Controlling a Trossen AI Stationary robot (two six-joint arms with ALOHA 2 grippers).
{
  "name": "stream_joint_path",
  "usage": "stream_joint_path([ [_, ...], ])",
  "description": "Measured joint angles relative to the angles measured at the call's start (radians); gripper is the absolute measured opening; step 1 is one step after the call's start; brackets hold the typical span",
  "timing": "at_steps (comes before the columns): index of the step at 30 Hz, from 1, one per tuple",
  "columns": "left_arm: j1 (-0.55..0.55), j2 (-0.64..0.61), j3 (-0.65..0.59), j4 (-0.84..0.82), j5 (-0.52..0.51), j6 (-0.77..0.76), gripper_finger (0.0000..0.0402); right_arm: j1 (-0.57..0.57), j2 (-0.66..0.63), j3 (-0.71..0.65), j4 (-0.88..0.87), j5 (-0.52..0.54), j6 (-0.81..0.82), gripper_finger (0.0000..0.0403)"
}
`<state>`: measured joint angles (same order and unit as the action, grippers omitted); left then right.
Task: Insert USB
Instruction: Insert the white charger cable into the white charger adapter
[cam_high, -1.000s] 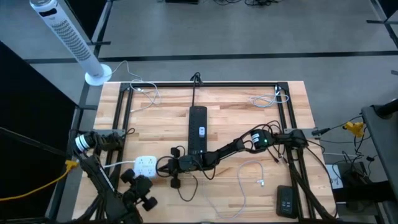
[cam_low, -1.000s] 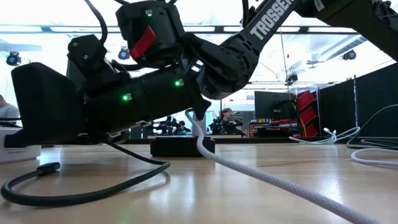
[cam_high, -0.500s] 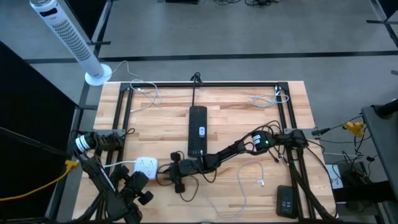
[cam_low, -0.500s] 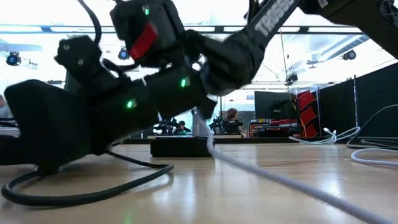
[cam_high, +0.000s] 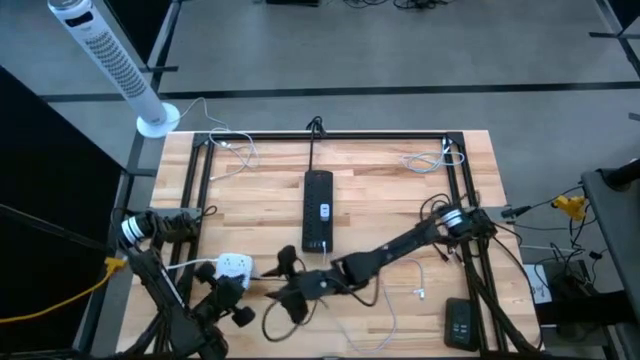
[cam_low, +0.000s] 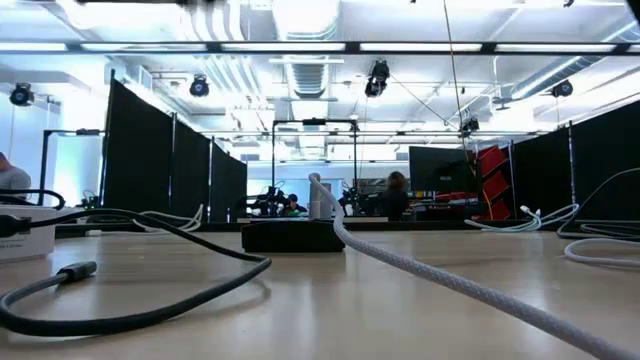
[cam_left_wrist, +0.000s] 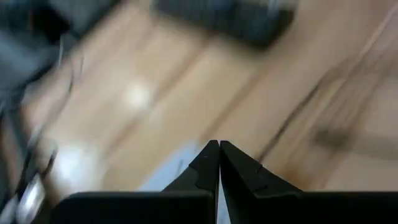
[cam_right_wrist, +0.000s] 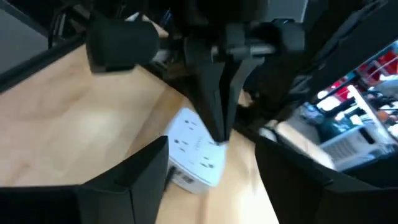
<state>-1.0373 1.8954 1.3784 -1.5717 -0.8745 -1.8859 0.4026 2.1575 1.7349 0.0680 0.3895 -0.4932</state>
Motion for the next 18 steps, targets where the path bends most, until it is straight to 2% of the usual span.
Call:
stream_joint_path([
  [4,0.056,-0.003,0.033,0.000,-0.226,0.085,0.0000,0.040,-0.131,-0.055,-0.196,0.031,0.051,0.0192],
  [6,0.090,-0.005,0.072,0.002,-0.283,0.166,0.0000,0.062,-0.204,-0.115,-0.269,0.040,0.104,0.0179],
  [8,0.129,-0.006,0.121,0.001,-0.292,0.269,0.0000,0.088,-0.276,-0.189,-0.320,0.080,0.155,0.0166],
  [14,0.239,-0.007,0.281,0.013,-0.299,0.587,0.0000,0.214,-0.509,-0.464,-0.298,0.350,0.286,0.0126],
  [18,0.316,-0.008,0.341,0.016,-0.365,0.698,0.0000,0.324,-0.650,-0.622,-0.295,0.574,0.374,0.0100],
])
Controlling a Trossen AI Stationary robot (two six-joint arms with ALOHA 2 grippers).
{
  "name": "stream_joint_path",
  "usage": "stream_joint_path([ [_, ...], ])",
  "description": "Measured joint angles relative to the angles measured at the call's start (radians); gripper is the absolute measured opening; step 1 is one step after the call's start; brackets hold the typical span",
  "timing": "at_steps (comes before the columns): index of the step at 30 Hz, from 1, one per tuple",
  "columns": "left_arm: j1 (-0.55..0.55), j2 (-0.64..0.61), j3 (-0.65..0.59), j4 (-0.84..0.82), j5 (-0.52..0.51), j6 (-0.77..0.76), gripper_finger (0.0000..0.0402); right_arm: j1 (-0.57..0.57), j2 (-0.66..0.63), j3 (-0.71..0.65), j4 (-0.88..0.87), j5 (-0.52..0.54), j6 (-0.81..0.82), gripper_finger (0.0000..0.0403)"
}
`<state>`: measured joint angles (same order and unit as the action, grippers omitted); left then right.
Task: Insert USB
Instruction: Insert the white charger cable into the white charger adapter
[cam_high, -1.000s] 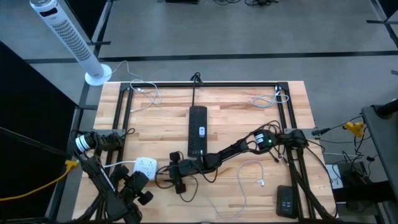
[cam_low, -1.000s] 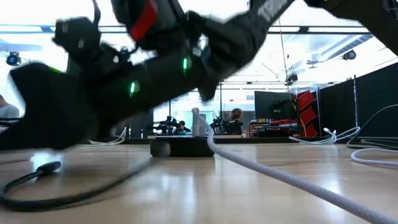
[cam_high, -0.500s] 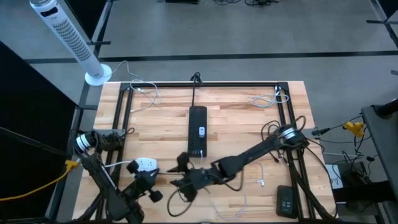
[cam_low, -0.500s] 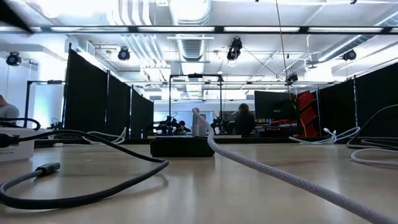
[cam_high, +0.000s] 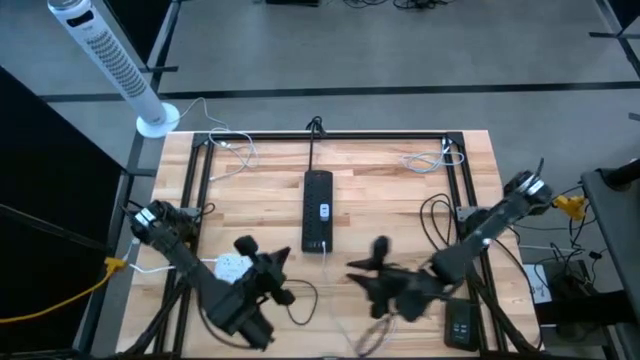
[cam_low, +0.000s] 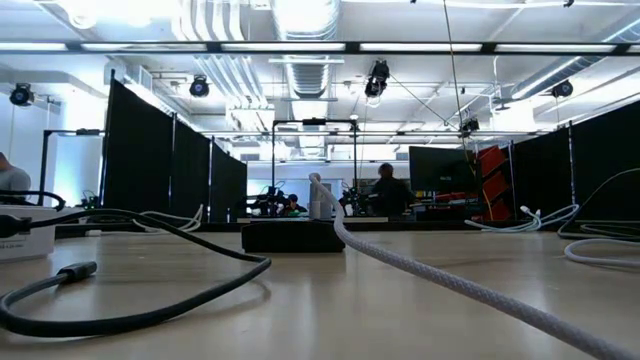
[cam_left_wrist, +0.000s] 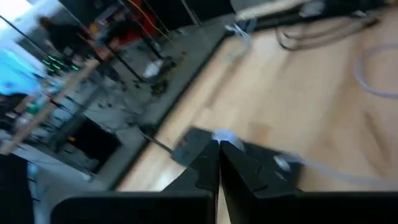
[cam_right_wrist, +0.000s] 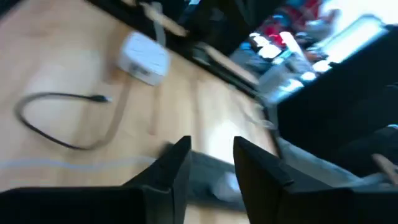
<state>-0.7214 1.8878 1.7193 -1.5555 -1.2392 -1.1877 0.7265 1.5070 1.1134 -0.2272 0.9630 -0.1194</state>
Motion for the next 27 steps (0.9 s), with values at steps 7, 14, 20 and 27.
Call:
stream_joint_path([
  [7,0.130,0.001,-0.002,0.036,-0.014,0.030,0.0000,0.243,-0.254,-0.158,-0.006,0.359,0.033,0.0065],
  [14,0.189,0.002,-0.071,0.109,0.080,0.112,0.0000,0.346,-0.428,-0.290,-0.007,0.372,0.165,0.0040],
  [20,0.234,-0.005,-0.151,0.109,0.140,0.082,0.0000,0.320,-0.470,-0.397,-0.009,0.373,0.240,0.0032],
  [27,0.349,-0.030,-0.253,0.115,0.177,0.000,0.0006,0.198,-0.472,-0.415,-0.006,0.372,0.243,0.0034],
])
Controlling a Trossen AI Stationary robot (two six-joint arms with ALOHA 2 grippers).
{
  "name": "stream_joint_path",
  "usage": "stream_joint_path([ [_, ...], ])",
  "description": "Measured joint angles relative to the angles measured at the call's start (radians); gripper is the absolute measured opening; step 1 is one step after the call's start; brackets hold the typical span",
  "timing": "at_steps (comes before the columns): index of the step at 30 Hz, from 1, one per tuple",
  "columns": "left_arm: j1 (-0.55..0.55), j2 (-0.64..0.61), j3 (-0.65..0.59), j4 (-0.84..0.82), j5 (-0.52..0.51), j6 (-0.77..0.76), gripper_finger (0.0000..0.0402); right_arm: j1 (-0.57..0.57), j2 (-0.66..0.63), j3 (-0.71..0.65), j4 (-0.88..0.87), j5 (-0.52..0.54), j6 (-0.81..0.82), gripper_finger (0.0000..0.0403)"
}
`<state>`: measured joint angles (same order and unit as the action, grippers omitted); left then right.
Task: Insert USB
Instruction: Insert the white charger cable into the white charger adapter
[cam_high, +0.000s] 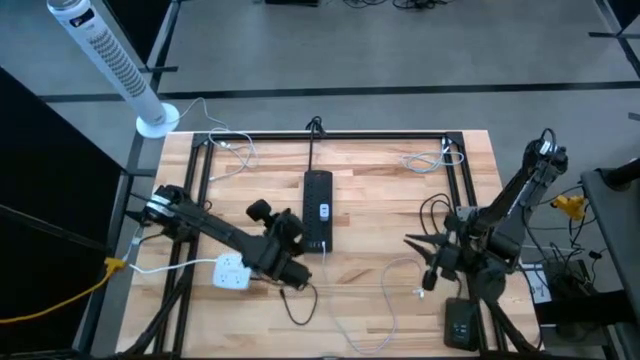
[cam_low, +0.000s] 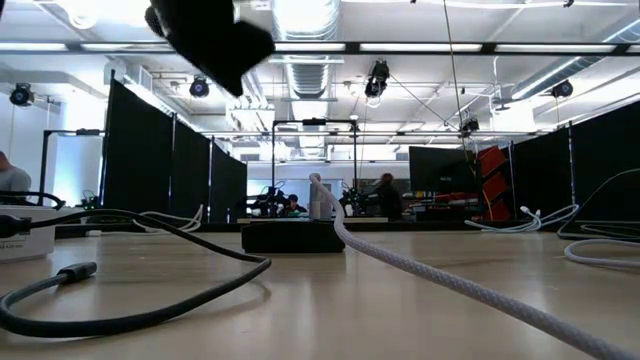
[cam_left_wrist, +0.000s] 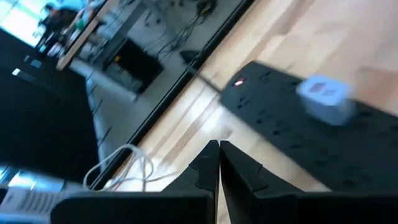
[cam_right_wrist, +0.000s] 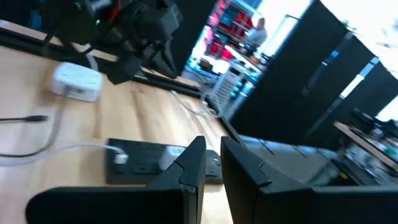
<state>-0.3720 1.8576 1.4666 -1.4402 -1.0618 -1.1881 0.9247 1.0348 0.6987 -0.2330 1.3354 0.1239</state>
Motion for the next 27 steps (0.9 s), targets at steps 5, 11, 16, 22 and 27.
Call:
stream_joint_path([
  [5,0.149,-0.079,-0.050,0.004,0.085,0.082,0.0054,-0.095,0.000,0.000,-0.001,-0.011,-0.030,0.0034],
  [11,0.370,-0.201,-0.140,0.161,0.249,0.349,0.0143,-0.127,0.000,0.000,-0.003,-0.112,-0.030,0.0033],
  [16,0.574,-0.285,-0.284,0.394,0.390,0.530,0.0206,-0.126,0.000,0.000,-0.003,-0.135,-0.030,0.0033],
  [22,0.787,-0.305,-0.446,0.584,0.446,0.581,0.0249,-0.122,0.000,0.000,-0.029,-0.141,0.007,0.0033],
  [27,0.917,-0.292,-0.557,0.790,0.448,0.656,0.0260,-0.122,0.000,0.000,-0.076,-0.140,0.035,0.0033],
])
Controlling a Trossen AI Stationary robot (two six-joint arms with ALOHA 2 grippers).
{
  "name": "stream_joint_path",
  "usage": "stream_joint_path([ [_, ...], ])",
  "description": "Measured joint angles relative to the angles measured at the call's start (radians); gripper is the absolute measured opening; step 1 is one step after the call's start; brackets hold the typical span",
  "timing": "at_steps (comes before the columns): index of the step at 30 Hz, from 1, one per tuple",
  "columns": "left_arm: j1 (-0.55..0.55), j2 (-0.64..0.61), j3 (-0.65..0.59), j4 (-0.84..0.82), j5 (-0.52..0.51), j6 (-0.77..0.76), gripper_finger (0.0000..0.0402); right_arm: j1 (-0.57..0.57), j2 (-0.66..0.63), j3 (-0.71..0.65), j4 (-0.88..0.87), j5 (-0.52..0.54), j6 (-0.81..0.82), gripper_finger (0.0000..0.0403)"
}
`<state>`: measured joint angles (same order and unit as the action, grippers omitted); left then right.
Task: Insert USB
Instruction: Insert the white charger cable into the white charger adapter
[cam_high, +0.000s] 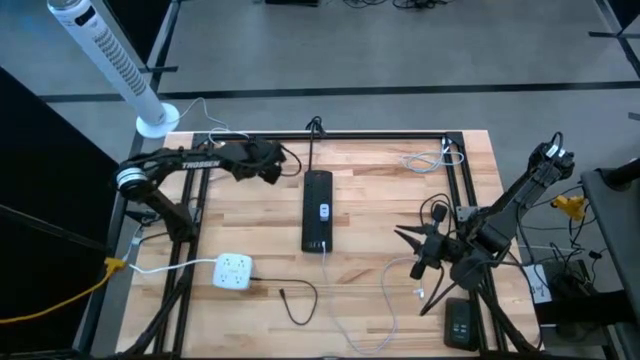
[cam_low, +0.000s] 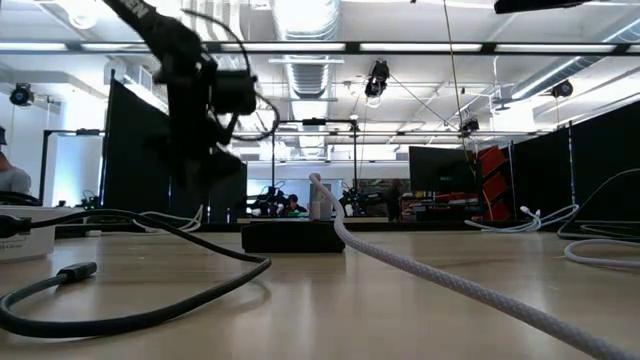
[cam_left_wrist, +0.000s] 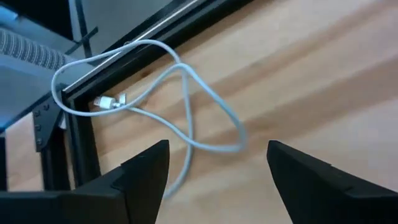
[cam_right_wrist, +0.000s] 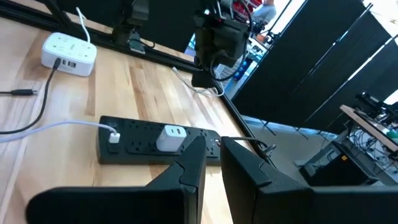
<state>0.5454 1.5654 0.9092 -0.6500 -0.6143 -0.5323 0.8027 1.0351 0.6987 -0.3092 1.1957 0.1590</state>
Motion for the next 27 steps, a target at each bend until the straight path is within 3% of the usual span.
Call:
stream_joint_path([
  [2,0.045,0.000,-0.047,0.095,0.029,0.005,0.0260,0.000,0.000,0.000,0.000,0.000,0.006,0.0034],
  [6,0.126,0.000,-0.143,0.307,0.191,0.029,0.0258,0.000,0.000,0.000,-0.003,0.000,0.019,0.0032],
  [9,0.157,0.000,-0.212,0.427,0.248,0.035,0.0239,0.000,0.000,0.000,-0.004,0.000,0.023,0.0033],
  [12,0.174,0.000,-0.261,0.469,0.266,0.035,0.0180,0.000,0.000,0.000,-0.010,0.000,0.024,0.0034],
  [16,0.172,-0.003,-0.292,0.489,0.267,0.057,0.0056,0.000,0.000,0.000,-0.010,-0.002,0.025,0.0033],
  [18,0.164,-0.003,-0.293,0.493,0.279,0.088,0.0018,0.000,0.000,0.000,-0.009,-0.006,0.022,0.0032],
  [22,0.120,-0.015,-0.258,0.483,0.330,0.149,0.0004,0.000,0.000,0.000,-0.010,-0.008,0.014,0.0034],
  [27,-0.026,-0.069,-0.172,0.489,0.367,0.224,0.0001,0.000,0.000,0.000,-0.020,-0.008,0.015,0.0032],
])
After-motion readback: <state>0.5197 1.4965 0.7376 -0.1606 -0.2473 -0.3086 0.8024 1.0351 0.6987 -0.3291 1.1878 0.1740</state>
